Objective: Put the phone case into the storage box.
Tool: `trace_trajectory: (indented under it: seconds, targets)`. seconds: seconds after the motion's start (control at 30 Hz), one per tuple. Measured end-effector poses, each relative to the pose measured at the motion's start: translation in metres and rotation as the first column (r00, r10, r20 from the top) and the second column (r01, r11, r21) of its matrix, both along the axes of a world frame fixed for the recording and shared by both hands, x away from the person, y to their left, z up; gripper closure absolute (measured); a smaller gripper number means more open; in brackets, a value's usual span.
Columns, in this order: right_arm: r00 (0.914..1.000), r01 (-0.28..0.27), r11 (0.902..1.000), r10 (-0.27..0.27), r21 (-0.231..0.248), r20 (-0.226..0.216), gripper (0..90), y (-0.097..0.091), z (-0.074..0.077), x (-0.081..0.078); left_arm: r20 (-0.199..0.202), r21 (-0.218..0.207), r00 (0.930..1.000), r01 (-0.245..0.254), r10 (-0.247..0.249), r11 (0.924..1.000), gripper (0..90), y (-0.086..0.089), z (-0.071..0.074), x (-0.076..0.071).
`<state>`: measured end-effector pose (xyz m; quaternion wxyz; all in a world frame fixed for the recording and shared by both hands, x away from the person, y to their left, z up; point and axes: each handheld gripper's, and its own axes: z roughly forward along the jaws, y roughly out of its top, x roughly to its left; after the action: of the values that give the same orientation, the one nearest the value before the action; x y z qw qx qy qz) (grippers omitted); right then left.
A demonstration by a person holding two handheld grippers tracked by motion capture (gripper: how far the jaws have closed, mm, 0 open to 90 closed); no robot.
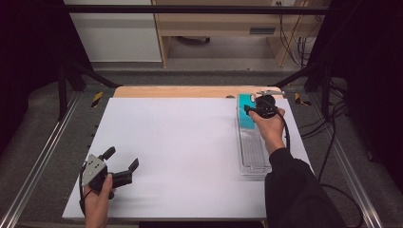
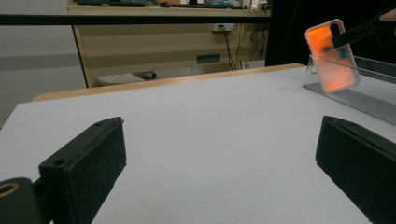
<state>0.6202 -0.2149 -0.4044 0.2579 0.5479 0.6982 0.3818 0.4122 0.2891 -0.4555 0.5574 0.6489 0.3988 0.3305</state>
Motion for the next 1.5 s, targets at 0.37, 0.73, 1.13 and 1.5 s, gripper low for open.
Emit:
trace_trajectory:
  seconds: [0.37,0.73,1.13,1.5]
  targets:
    - [1.0000,0.005,0.9996,-0.006,-0.026,-0.004,47.7,0.002,0.001,0.005,0.003,-0.002,1.0000,0.002,-0.002,1.0000,1.5,0.000,0.000,-0.001]
    - [0.9999,0.008,0.9994,-0.009,-0.035,-0.011,45.2,0.004,0.003,0.010,0.005,-0.002,1.0000,-0.005,0.005,1.0000,1.5,0.001,0.001,-0.001]
    - [0.9999,0.010,0.9994,-0.011,-0.032,-0.010,41.4,0.003,0.003,0.012,0.007,-0.008,1.0000,-0.005,0.005,1.0000,1.5,0.003,0.001,-0.001]
    - [0.9999,-0.004,0.9993,0.003,-0.038,-0.010,35.3,0.005,0.005,0.016,0.011,-0.006,0.9999,-0.006,0.006,1.0000,1.5,0.003,0.002,-0.002]
